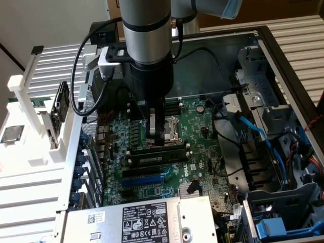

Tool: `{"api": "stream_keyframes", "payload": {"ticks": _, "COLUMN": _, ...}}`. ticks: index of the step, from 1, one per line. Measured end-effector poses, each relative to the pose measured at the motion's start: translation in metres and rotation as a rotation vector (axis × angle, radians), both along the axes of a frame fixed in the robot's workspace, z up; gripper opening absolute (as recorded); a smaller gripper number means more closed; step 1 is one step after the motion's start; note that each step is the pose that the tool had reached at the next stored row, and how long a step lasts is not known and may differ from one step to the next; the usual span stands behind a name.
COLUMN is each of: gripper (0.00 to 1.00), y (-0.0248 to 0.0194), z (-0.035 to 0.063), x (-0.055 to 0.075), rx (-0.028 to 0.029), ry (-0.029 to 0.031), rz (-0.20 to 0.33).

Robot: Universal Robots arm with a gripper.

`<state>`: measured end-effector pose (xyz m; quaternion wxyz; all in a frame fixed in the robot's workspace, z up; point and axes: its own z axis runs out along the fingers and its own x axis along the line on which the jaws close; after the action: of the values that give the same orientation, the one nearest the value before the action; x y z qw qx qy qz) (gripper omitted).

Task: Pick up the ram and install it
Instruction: 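Press down the ram until it locks into place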

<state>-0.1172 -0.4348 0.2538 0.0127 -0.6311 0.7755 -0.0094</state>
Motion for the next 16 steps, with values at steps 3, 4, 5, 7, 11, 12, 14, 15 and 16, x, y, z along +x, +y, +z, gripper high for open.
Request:
{"api": "stream_keyframes", "payload": {"ticks": 3, "gripper": 0.10, "y": 0.0000, "z": 0.0000, "x": 0.0000, "rx": 0.0000, "ry": 0.0000, "rz": -0.048}}
{"api": "stream_keyframes", "payload": {"ticks": 4, "gripper": 0.10, "y": 0.0000, "z": 0.0000, "x": 0.0000, "rx": 0.0001, "ry": 0.0000, "rz": -0.063}}
{"api": "stream_keyframes", "payload": {"ticks": 5, "gripper": 0.10, "y": 0.0000, "z": 0.0000, "x": 0.0000, "rx": 0.0000, "ry": 0.0000, "rz": -0.080}}
{"api": "stream_keyframes", "payload": {"ticks": 7, "gripper": 0.10, "y": 0.0000, "z": 0.0000, "x": 0.0000, "rx": 0.0000, "ry": 0.0000, "rz": -0.112}}
{"api": "stream_keyframes", "payload": {"ticks": 11, "gripper": 0.10, "y": 0.0000, "z": 0.0000, "x": 0.0000, "rx": 0.0000, "ry": 0.0000, "rz": -0.221}}
{"api": "stream_keyframes", "payload": {"ticks": 12, "gripper": 0.10, "y": 0.0000, "z": 0.0000, "x": 0.0000, "rx": 0.0000, "ry": 0.0000, "rz": -0.238}}
{"api": "stream_keyframes", "payload": {"ticks": 14, "gripper": 0.10, "y": 0.0000, "z": 0.0000, "x": 0.0000, "rx": 0.0000, "ry": 0.0000, "rz": -0.270}}
{"api": "stream_keyframes", "payload": {"ticks": 15, "gripper": 0.10, "y": 0.0000, "z": 0.0000, "x": 0.0000, "rx": 0.0000, "ry": 0.0000, "rz": -0.286}}
{"api": "stream_keyframes", "payload": {"ticks": 16, "gripper": 0.10, "y": 0.0000, "z": 0.0000, "x": 0.0000, "rx": 0.0000, "ry": 0.0000, "rz": -0.301}}
